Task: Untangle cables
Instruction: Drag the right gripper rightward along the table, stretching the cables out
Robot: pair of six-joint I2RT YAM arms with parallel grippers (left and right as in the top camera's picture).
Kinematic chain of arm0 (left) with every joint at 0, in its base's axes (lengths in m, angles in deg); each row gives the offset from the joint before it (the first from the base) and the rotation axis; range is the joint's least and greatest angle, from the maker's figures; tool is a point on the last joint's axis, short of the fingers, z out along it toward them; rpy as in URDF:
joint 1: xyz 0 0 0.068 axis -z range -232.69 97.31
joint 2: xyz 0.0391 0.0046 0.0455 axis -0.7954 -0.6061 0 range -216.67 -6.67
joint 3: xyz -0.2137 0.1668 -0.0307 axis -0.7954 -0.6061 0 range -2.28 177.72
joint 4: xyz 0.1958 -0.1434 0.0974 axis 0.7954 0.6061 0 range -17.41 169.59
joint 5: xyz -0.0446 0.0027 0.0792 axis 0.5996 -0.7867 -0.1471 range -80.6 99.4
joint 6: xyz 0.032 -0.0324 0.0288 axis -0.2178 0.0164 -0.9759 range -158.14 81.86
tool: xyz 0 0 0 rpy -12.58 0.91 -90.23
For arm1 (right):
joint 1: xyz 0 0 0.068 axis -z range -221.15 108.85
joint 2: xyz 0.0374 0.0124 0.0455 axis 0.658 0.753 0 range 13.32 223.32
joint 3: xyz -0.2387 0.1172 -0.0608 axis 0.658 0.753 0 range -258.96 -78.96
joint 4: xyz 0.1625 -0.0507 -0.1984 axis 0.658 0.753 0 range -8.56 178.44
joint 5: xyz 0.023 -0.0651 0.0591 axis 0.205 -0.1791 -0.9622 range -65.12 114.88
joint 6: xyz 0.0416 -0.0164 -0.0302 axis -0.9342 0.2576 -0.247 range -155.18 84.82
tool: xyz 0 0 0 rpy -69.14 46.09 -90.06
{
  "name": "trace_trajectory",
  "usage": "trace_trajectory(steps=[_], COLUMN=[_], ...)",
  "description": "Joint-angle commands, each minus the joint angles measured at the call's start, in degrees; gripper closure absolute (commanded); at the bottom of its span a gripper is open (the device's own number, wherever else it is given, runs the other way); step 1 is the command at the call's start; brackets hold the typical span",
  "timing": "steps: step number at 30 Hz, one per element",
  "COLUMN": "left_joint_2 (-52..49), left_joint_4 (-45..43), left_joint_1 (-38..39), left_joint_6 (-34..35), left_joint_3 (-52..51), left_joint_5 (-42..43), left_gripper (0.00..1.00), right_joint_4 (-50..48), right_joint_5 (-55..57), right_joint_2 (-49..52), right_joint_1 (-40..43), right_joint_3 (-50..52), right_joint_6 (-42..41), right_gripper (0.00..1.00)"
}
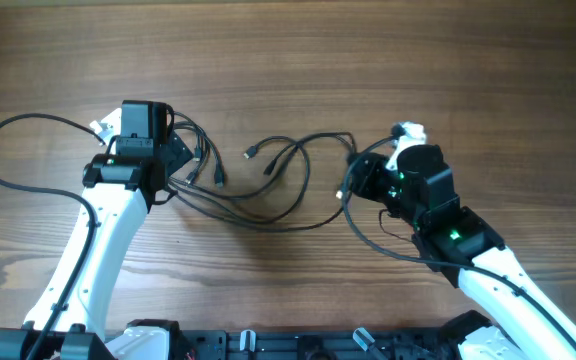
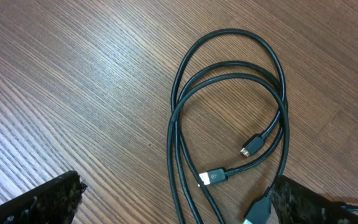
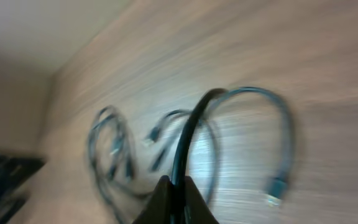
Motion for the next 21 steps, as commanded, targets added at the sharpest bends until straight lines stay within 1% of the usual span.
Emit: trace_trajectory(steps=[1, 2, 4, 8, 13, 14, 15, 16, 17, 18, 19, 21], left_joint_2=[0.72, 0.72, 0.72, 0.72, 0.72, 0.72, 0.72, 0.72, 0.72, 0.72, 0.72, 0.72], left_joint_4=[-0.02, -0.02, -0.02, -0.02, -0.09, -0.20, -0.48, -0.72, -0.94, -1.09, -1.20, -1.29], left_joint_1=[-0.28, -0.28, -0.28, -0.28, -0.28, -0.28, -0.28, -0.28, -0.28, -0.28, -0.28, -0.28], left_joint_6=[0.35, 0.35, 0.35, 0.35, 0.35, 0.35, 0.37, 0.37, 0.37, 0.37, 0.37, 0.37], left_joint_3=[0.48, 0.48, 0.48, 0.48, 0.48, 0.48, 0.48, 0.48, 0.48, 0.48, 0.48, 0.48], left_joint_5=[0.22, 0.22, 0.24, 0.24, 0.24, 0.24, 0.24, 0.24, 0.26, 0.26, 0.24, 0.24], left_gripper=[0.00, 0.00, 0.00, 0.00, 0.00, 0.00, 0.00, 0.00, 0.00, 0.00, 0.00, 0.00], right_joint_4=[5.44, 8.63, 11.91, 18.43, 27.32, 31.30, 33.75, 35.19, 36.02, 36.41, 36.89, 36.92], right_joint_5=[16.52, 19.58, 21.22, 21.18, 17.35, 13.33, 12.96, 13.20, 13.77, 14.25, 15.21, 16.81], right_joint_2=[-1.36, -1.36, -1.36, -1.36, -1.36, -1.36, -1.36, -1.36, -1.36, -1.36, -1.36, -1.36], right_joint_1=[0.26, 0.26, 0.26, 0.26, 0.26, 0.24, 0.24, 0.24, 0.26, 0.24, 0.26, 0.26], right_joint_3=[-0.09, -0.09, -0.09, -0.09, -0.09, -0.09, -0.09, -0.09, -0.09, -0.09, -0.09, -0.09], right_joint_6=[-11.08, -12.98, -13.66, -13.92, -19.56, -19.63, -19.67, -19.67, -19.61, -19.61, -19.61, -18.73], right_gripper=[0.96, 0.96, 0.96, 0.96, 0.96, 0.86, 0.55, 0.38, 0.17, 0.11, 0.00, 0.00])
